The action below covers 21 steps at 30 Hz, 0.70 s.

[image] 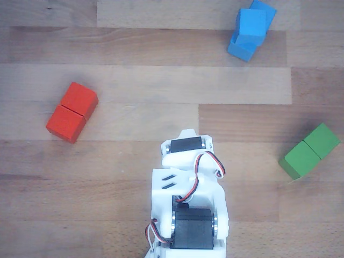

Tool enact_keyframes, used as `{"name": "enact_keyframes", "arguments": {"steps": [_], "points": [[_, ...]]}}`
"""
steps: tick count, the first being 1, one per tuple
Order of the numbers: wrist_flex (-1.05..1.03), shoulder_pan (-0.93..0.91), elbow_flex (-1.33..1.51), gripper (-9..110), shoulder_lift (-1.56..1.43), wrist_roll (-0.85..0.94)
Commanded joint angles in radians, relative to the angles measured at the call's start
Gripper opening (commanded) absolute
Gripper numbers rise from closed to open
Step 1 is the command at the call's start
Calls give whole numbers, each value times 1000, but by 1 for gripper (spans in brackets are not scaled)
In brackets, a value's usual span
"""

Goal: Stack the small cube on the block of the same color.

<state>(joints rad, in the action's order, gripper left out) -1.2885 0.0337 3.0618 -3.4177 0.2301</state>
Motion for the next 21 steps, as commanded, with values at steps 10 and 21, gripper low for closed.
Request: {"name": "enact_keyframes", "arguments": {"steps": [10,21], "points": [[-2,6,-9,1,-32,-8],[-2,8,-8,1,-32,-2]]}}
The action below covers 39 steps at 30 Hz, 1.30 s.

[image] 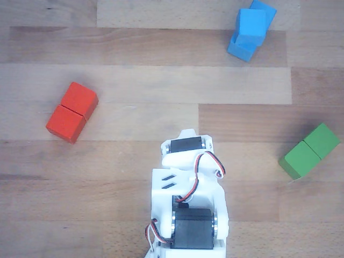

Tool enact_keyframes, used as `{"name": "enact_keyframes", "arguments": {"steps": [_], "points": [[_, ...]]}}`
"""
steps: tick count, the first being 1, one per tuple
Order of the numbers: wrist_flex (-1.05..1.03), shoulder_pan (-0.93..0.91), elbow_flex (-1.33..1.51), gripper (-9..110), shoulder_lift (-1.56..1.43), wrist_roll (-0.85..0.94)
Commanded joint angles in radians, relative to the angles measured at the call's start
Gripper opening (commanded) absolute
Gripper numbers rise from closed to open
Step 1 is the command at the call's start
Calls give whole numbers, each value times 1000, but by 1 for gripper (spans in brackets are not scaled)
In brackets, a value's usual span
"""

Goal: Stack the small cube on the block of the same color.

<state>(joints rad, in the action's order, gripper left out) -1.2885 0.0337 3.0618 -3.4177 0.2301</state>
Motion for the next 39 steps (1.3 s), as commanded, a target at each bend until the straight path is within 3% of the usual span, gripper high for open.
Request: {"name": "enact_keyframes", "arguments": {"steps": [1,12,18,39], "points": [[-2,8,-8,1,-32,-5],[-2,8,-6,1,-32,-18],[0,-2,-5,1,-32,-158],[0,-2,-11,1,-31,-110]]}}
